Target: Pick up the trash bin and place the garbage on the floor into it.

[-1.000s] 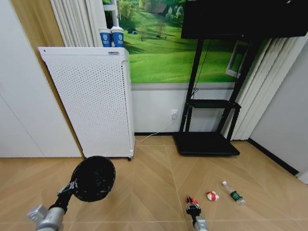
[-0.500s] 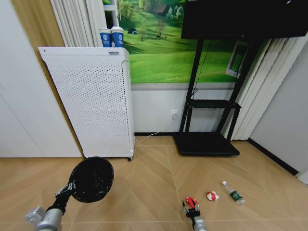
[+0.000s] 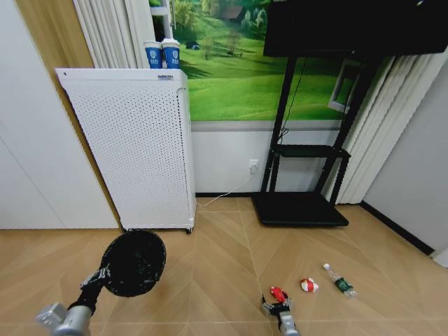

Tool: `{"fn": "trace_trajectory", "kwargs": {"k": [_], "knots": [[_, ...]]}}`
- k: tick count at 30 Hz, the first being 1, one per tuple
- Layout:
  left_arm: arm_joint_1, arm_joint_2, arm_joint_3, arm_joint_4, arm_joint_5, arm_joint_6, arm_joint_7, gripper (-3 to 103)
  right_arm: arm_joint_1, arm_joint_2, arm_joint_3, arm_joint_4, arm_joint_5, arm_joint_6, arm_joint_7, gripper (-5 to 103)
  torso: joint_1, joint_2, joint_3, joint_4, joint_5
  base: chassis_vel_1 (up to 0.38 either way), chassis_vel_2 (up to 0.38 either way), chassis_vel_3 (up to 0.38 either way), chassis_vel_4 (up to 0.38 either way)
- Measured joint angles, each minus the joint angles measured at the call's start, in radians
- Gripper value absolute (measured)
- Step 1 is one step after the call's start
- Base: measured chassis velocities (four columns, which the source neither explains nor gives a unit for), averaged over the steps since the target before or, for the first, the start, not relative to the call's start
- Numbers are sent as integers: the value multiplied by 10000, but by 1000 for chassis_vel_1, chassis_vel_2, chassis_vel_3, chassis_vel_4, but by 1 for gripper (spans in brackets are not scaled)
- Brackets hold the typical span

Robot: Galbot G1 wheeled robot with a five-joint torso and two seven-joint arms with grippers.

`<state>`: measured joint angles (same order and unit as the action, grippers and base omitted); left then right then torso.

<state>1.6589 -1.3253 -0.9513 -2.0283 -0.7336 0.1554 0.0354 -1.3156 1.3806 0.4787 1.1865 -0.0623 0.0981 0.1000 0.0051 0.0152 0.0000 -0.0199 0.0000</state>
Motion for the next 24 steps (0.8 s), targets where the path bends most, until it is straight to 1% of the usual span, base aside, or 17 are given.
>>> {"fn": "trace_trajectory", "kwargs": {"k": [2, 4, 6, 8, 9, 11, 12, 13, 15, 16, 19, 20, 21, 22, 24], "knots": [[12, -7, 19, -10, 16, -1, 8, 4, 199, 0, 6, -183, 38, -14, 64, 100, 0, 0, 0, 1, 0, 0, 0, 0, 0], [19, -6, 16, -48, 16, -1, 10, 4, 415, -20, 11, -395, 7, -228, 168, 101, 0, 0, 0, 1, 0, 0, 0, 0, 0], [24, 1, 2, -60, 8, -1, 11, 4, 454, -29, 12, -471, -39, -289, 182, 101, 0, 0, 0, 1, 0, 0, 0, 0, 0], [41, 24, -69, -74, -34, -1, 11, 4, 571, -40, 42, -802, -247, -530, 210, 91, 0, 0, 0, 1, 1, 0, 0, 0, 0], [41, 24, -69, -74, -34, -1, 11, 4, 571, -40, 42, -802, -247, -530, 210, 91, 0, 0, 0, 1, 1, 0, 0, 0, 0], [57, 36, -134, -75, -71, -1, 11, 4, 631, -45, 93, -1037, -387, -630, 232, 80, -1, 1, -2, 1, -1, 0, 0, 0, 0], [65, 36, -151, -81, -87, -1, 11, 4, 643, -55, 108, -1065, -390, -652, 232, 74, -1, 1, -2, 4, -2, 0, 0, 0, 0], [65, 36, -151, -81, -87, -1, 11, 4, 643, -55, 108, -1065, -390, -652, 232, 74, -1, 1, -2, 4, -2, 0, 0, 0, 0], [75, 27, -168, -84, -98, -2, 10, 4, 608, -84, 144, -1043, -320, -693, 220, 63, -1, 1, -2, 5, -2, 0, 0, 0, 0], [75, 27, -168, -84, -98, -2, 10, 4, 608, -84, 144, -1043, -320, -693, 220, 63, -1, 1, -2, 5, -2, 0, 0, 0, 0], [71, -23, -82, -76, -39, -2, 10, 4, 388, -132, 184, -720, -89, -757, 196, 54, -1, 0, -1, -1, -1, 0, 0, 0, 0], [71, -23, -82, -76, -39, -2, 10, 4, 388, -132, 184, -720, -89, -757, 196, 54, -1, 0, -1, -1, -1, 0, 0, 0, 0], [52, -34, -17, -73, -9, -3, 11, 4, 298, -137, 194, -555, -31, -755, 191, 51, -1, 0, -1, -1, -1, 0, 0, 0, 0], [52, -34, -17, -73, -9, -3, 11, 4, 298, -137, 194, -555, -31, -755, 191, 51, -1, 0, -1, -1, -1, 0, 0, 0, 0], [6, -28, 45, -71, 7, -2, 6, 4, 165, -138, 223, -415, 41, -734, 193, 41, -1, 1, -1, 0, 0, 0, 0, 0, 0]]}}
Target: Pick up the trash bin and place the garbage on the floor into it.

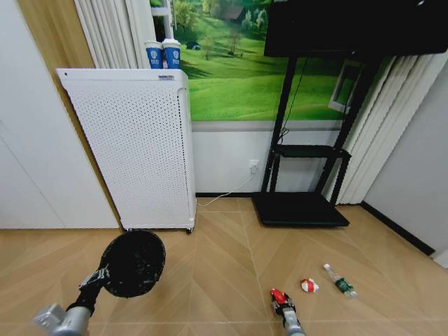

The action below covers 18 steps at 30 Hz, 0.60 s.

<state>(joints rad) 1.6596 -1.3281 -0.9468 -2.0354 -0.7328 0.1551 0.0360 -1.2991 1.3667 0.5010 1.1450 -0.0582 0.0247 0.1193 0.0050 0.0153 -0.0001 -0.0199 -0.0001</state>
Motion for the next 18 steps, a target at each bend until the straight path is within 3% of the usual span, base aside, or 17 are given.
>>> {"fn": "trace_trajectory", "kwargs": {"k": [4, 9, 18], "knots": [[-52, 80, 57, 36, 2, 0, -1, 4, -186, 2, 73, 259, 117, 193, -1, 33, 0, 0, 0, 1, 1, 0, 0, 0, 0], [-258, 335, 418, 192, 88, 0, -3, 4, -914, 10, 128, 1898, 878, 429, -136, 20, 0, -1, 1, 3, -1, 0, 0, 0, 0], [-1281, 1537, 2113, 1240, 116, -24, -69, 4, -1935, -294, -127, 4867, 1643, 378, -618, 18, 0, -1, 1, 0, 0, 0, 0, 0, 0]]}}
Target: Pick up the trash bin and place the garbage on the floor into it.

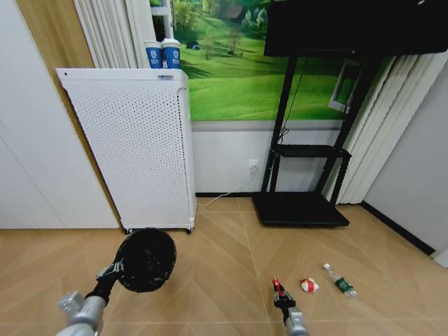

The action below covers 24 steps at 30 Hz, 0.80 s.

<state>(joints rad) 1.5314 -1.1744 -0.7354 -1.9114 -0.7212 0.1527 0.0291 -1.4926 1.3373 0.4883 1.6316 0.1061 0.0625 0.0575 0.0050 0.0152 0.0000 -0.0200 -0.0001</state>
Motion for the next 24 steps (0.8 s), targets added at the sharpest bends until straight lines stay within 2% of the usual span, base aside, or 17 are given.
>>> {"fn": "trace_trajectory", "kwargs": {"k": [3, 4, 6, 7, 9, 10, 11, 12, 15, 16, 19, 20, 23, 24], "knots": [[-984, 623, 1002, 1141, 25, -204, 132, 4, -207, -276, -386, 1324, 470, -84, -371, 18, 0, 0, 0, 10, 4, 0, 0, 0, 0], [-984, 623, 1002, 1141, 25, -204, 132, 4, -207, -276, -386, 1324, 470, -84, -371, 18, 0, 0, 0, 10, 4, 0, 0, 0, 0], [-2074, 921, 1944, 2098, 24, -291, 240, 4, -581, -476, -517, 2059, 1137, -209, -682, 17, 0, -1, 1, 5, -2, 0, 0, 0, 0], [-2074, 921, 1944, 2098, 24, -291, 240, 4, -581, -476, -517, 2059, 1137, -209, -682, 17, 0, -1, 1, 5, -2, 0, 0, 0, 0], [-3439, 1036, 2947, 3073, 9, -421, 387, 4, -953, -735, -531, 2746, 1621, -165, -1303, 17, 0, 0, 0, -3, 3, 0, 0, 0, 0], [-3439, 1036, 2947, 3073, 9, -421, 387, 4, -953, -735, -531, 2746, 1621, -165, -1303, 17, 0, 0, 0, -3, 3, 0, 0, 0, 0], [-4141, 1026, 3515, 3593, -50, -479, 496, 4, -1052, -855, -527, 2996, 1848, -121, -1612, 17, 1, -1, 1, -3, 1, 0, 0, 0, 0], [-4141, 1026, 3515, 3593, -50, -479, 496, 4, -1052, -855, -527, 2996, 1848, -121, -1612, 17, 1, -1, 1, -3, 1, 0, 0, 0, 0], [-5644, 856, 5182, 4726, -120, -562, 852, 4, -1074, -1058, -515, 3353, 2038, -9, -2171, 17, 1, -1, 1, 0, 3, 0, 0, 0, 0], [-5644, 856, 5182, 4726, -120, -562, 852, 4, -1074, -1058, -515, 3353, 2038, -9, -2171, 17, 1, -1, 1, 0, 3, 0, 0, 0, 0], [-6737, 635, 6615, 5494, -122, -623, 1147, 4, -935, -1259, -674, 3729, 2358, -17, -2410, 17, 1, -1, 1, -2, 4, 0, 0, 0, 0], [-6737, 635, 6615, 5494, -122, -623, 1147, 4, -935, -1259, -674, 3729, 2358, -17, -2410, 17, 1, -1, 1, -2, 4, 0, 0, 0, 0], [-7262, 428, 7587, 5923, -253, -712, 1411, 4, -707, -1383, -967, 3789, 2525, -6, -2579, 17, 2, -1, 1, 3, 3, 0, 0, 0, 0], [-7262, 428, 7587, 5923, -253, -712, 1411, 4, -707, -1383, -967, 3789, 2525, -6, -2579, 17, 2, -1, 1, 3, 3, 0, 0, 0, 0]]}}
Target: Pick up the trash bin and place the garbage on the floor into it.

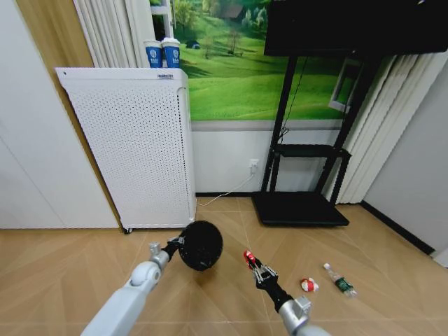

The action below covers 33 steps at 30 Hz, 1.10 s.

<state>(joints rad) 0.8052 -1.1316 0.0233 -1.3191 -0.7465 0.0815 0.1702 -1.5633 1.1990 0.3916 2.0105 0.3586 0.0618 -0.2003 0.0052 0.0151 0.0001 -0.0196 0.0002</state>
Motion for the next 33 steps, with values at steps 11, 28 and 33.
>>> {"fn": "trace_trajectory", "kwargs": {"k": [11, 28, 33], "knots": [[821, -618, 803, -580, 592, -356, 1659, 4, 237, 139, -591, -755, -663, 172, 164, 17, -3, 0, -2, -1, 0, 0, 0, 0, 0], [1282, -661, -172, -970, 692, -412, 373, 4, 261, 711, -678, -895, -890, 468, 934, 70, -3, 0, -2, -5, -6, 0, 0, 0, 0], [1488, -868, -1459, -1109, 644, -180, -1070, 4, 231, 714, -363, -717, -674, 348, 1383, 86, -2, 0, -2, -1, -3, 0, 0, 0, 0]]}}
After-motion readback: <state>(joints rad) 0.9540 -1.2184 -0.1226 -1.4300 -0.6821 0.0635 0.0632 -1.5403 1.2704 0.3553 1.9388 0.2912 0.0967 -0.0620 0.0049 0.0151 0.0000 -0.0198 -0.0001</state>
